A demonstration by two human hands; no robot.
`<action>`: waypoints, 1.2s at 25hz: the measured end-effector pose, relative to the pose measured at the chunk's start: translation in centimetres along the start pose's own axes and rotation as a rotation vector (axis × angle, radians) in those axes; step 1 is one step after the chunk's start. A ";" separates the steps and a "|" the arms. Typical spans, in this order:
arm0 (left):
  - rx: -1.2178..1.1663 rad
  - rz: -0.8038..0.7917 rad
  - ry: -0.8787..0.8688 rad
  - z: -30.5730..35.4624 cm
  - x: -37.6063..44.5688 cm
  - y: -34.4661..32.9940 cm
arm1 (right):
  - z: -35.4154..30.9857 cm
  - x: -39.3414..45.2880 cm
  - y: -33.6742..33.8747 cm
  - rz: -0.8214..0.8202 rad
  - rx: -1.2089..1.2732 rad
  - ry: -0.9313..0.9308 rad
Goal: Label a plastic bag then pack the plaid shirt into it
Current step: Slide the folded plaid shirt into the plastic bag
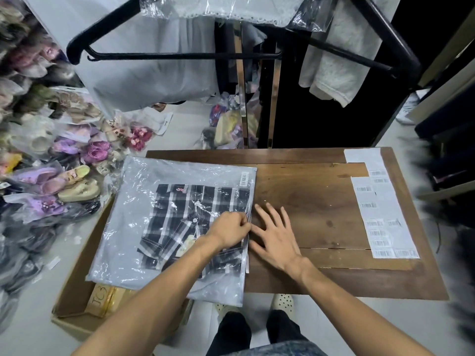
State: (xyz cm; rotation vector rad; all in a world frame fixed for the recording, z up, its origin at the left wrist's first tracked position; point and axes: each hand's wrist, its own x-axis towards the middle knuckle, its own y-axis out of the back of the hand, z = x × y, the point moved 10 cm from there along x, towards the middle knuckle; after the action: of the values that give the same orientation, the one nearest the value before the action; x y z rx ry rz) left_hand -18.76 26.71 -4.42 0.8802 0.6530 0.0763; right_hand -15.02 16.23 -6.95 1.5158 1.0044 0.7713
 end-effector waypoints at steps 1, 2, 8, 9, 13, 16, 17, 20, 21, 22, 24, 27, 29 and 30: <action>0.009 -0.004 0.000 -0.1 -0.1 0.1 | -0.3 0.0 -0.3 -0.020 0.004 0.005; 0.013 -0.012 0.004 -0.1 -0.1 0.1 | -0.4 -0.2 -0.5 -0.039 0.007 0.016; -0.033 0.005 -0.033 0.0 -0.3 1.2 | -0.6 -3.2 0.5 -0.042 0.009 0.385; -0.058 0.006 -0.029 -0.1 -0.4 1.3 | -1.0 -3.3 0.3 -0.066 0.001 0.446; -0.163 0.015 -0.001 -0.6 -0.6 1.2 | -2.8 -2.0 -0.4 -0.133 -0.046 0.521; -0.158 0.026 -0.001 -0.3 -0.8 1.4 | -4.3 -0.5 -1.2 -0.178 -0.155 0.515; -0.150 0.030 -0.004 -0.3 -0.7 1.4 | -5.0 0.0 -1.9 -0.206 -0.231 0.508; -0.141 0.024 -0.006 -0.3 -0.6 1.4 | -6.5 0.6 -3.8 -0.274 -0.341 0.509; -0.145 0.020 -0.006 -0.4 -0.7 1.4 | -6.7 0.6 -3.9 -0.286 -0.343 0.514; -0.149 0.017 -0.006 -0.5 -0.7 1.5 | -6.7 0.6 -3.6 -0.261 -0.345 0.528; -0.159 0.016 -0.009 -0.5 -0.8 1.6 | -6.2 0.3 -2.7 -0.187 -0.349 0.546; -0.177 0.009 -0.016 -0.5 -1.0 1.7 | -5.0 0.1 -2.5 -0.183 -0.377 0.535; -0.168 0.004 -0.002 -0.6 -1.1 1.6 | -5.7 0.4 -2.8 -0.179 -0.362 0.549; -0.146 0.005 0.001 -0.6 -1.1 1.5 | -6.7 0.5 -2.7 -0.160 -0.318 0.570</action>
State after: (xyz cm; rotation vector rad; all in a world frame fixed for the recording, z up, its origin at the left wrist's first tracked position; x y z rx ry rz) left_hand -19.66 27.77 -3.02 0.7411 0.6381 0.1277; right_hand -21.29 19.65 -8.43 0.9424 1.3246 1.2189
